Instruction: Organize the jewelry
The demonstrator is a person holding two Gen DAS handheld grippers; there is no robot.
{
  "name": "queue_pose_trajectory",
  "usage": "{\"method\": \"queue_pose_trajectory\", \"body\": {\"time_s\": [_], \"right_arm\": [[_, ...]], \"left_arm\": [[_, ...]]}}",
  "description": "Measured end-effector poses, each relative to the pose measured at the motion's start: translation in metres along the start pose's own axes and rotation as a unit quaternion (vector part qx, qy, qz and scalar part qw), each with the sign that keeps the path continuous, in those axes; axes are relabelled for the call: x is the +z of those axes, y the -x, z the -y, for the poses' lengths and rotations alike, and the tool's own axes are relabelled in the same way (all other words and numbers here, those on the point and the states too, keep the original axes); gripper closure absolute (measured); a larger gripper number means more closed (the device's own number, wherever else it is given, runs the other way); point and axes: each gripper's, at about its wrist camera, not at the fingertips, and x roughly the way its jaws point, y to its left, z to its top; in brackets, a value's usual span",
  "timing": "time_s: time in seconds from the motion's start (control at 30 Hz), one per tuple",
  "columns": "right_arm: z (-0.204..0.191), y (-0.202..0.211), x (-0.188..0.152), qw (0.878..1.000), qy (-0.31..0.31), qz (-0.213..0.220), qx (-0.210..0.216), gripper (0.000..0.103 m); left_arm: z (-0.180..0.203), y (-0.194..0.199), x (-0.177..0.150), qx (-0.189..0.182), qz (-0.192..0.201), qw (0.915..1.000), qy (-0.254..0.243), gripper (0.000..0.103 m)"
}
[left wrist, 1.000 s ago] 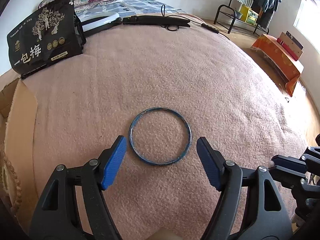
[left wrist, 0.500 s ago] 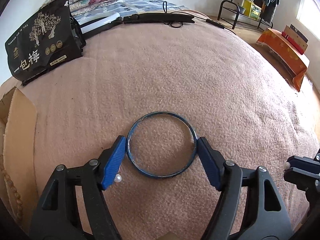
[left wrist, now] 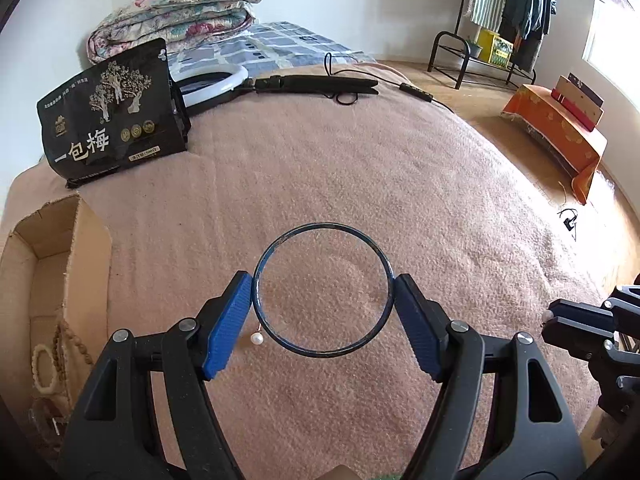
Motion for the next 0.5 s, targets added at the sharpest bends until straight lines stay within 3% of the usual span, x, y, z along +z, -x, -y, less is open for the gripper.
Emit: {"method": "queue_pose_trajectory", "body": {"time_s": [0.23, 0.5], "right_arm": [[-0.026, 0.013, 0.015, 1.000, 0.019, 0.012, 0.005, 0.094], [-0.076, 0.010, 0.040, 0.998, 0.052, 0.020, 0.026, 0.094]], "left_arm": [[-0.026, 0.041, 0.000, 0.003, 0.022, 0.9997, 0.009, 0.029], [-0.086, 0.084, -0.002, 0.027, 0.044, 0.9979, 0.039, 0.029]]}}
